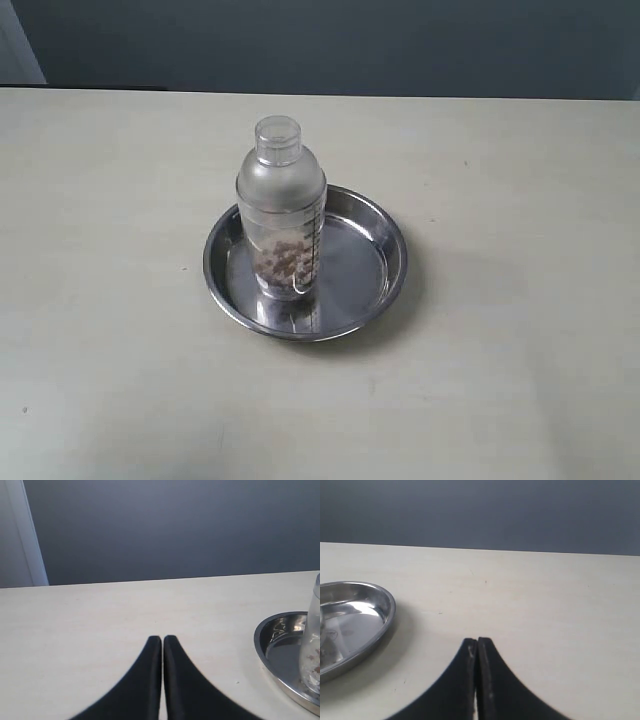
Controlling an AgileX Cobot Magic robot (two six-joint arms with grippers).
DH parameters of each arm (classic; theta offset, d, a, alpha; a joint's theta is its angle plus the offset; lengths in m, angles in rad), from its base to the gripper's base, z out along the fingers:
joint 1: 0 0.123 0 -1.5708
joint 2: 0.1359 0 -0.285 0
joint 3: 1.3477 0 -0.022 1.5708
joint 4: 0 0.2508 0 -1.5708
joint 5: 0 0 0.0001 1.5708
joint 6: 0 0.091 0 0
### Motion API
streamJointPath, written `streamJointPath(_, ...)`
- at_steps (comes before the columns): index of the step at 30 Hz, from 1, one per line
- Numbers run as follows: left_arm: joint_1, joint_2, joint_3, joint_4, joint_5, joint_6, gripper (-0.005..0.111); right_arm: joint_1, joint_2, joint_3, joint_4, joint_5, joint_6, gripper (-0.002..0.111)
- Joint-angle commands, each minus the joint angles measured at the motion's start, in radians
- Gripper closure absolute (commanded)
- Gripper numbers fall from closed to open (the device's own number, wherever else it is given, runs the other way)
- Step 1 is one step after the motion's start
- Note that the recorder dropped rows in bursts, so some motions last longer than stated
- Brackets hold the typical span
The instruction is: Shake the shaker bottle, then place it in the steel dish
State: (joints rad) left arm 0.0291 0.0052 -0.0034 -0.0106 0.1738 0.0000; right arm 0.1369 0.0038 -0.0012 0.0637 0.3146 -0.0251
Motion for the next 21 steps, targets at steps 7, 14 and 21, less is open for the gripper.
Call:
streamJointPath(7, -0.001, -0.005, 0.003, 0.005, -0.014, 0.000, 0.105, 0.004, -0.004, 0.001, -0.002, -0.009, -0.001, 0.109)
streamJointPath(14, -0.001, -0.005, 0.003, 0.011, -0.011, 0.000, 0.105, 0.004, -0.004, 0.001, -0.002, -0.009, -0.001, 0.109)
streamJointPath(21, -0.001, -0.005, 0.003, 0.011, -0.011, 0.000, 0.105, 0.004, -0.004, 0.001, -0.002, -0.009, -0.001, 0.109)
